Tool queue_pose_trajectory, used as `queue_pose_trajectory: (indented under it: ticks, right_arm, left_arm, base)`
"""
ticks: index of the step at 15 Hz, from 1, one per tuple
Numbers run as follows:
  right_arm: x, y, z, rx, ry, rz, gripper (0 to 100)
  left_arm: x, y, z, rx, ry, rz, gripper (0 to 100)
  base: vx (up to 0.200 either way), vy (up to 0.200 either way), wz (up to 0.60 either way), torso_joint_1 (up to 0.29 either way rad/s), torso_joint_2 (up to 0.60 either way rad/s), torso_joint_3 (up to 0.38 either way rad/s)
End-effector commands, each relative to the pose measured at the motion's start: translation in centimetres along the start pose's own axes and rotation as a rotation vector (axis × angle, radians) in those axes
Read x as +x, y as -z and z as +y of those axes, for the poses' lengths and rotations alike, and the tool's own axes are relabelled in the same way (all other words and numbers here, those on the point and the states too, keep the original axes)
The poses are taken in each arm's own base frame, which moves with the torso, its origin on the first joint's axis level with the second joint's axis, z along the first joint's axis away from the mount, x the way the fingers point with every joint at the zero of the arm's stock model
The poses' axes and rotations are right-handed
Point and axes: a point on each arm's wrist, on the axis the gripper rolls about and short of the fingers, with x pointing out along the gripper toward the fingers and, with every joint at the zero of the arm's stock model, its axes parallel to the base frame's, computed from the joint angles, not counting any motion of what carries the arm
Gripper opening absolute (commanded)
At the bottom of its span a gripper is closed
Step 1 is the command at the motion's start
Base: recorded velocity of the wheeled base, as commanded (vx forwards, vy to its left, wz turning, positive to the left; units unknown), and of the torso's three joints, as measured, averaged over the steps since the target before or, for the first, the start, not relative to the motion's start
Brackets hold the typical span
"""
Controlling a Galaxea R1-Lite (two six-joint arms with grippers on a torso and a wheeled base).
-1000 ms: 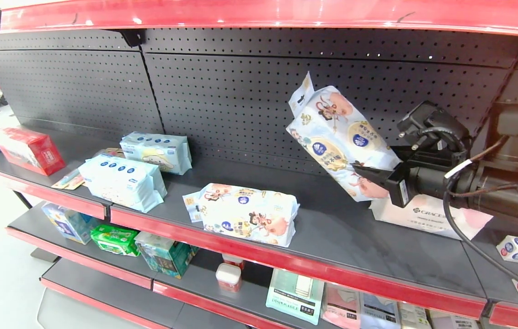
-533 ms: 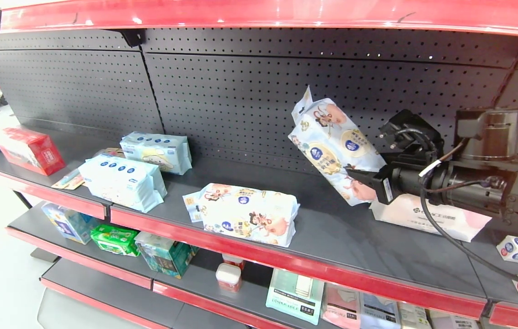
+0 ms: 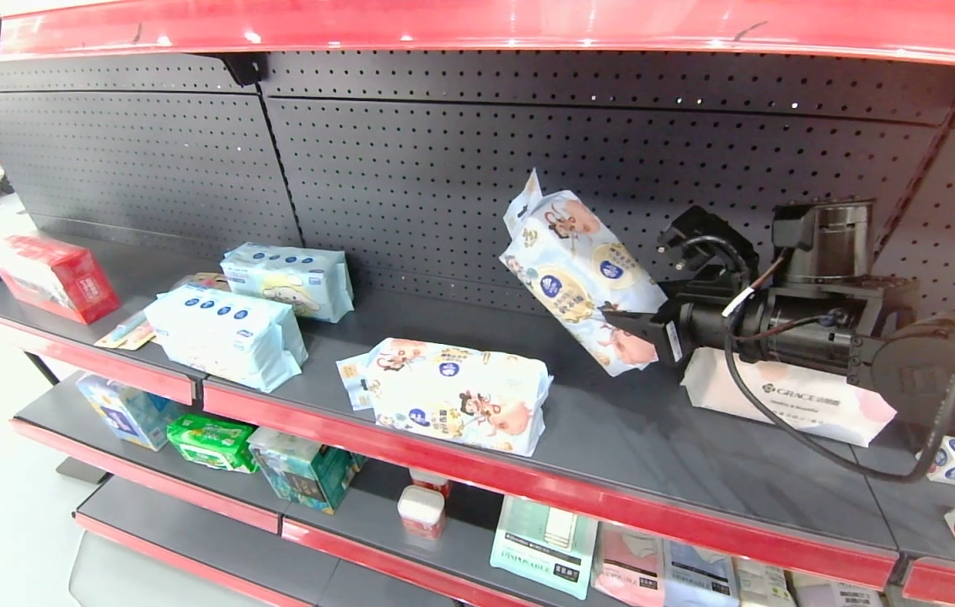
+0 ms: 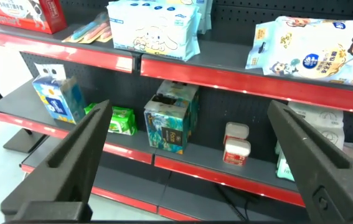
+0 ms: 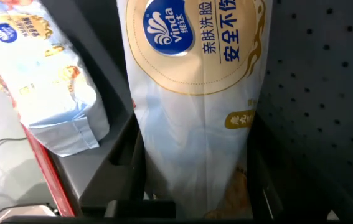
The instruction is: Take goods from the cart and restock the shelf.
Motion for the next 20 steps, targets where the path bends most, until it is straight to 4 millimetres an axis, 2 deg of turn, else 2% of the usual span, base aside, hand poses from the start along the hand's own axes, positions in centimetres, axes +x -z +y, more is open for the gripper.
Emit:
queue_pose_trajectory:
  ticks: [1, 6, 20]
  right_arm:
    - [1.1, 0.8, -0.4, 0.007, -0.017, 0.020, 0]
    - [3.0, 0.8, -0.6, 0.012, -0.067, 0.001, 0]
    - [2.9, 1.6, 1.5, 0.071, -0.142, 0.032, 0]
  left_arm:
    - [0.0, 0.0, 0.0, 0.000, 0.000, -0.001, 100]
    - [0.0, 0.0, 0.0, 0.000, -0.001, 0.000, 100]
    - [0.0, 0.0, 0.0, 0.000, 0.000, 0.000, 100]
  base:
    - [0.000, 0.000, 0.00, 0.000, 0.00, 0.000]
    - [0.000, 0.000, 0.00, 0.000, 0.00, 0.000]
    - [0.000, 0.000, 0.00, 0.000, 0.00, 0.000]
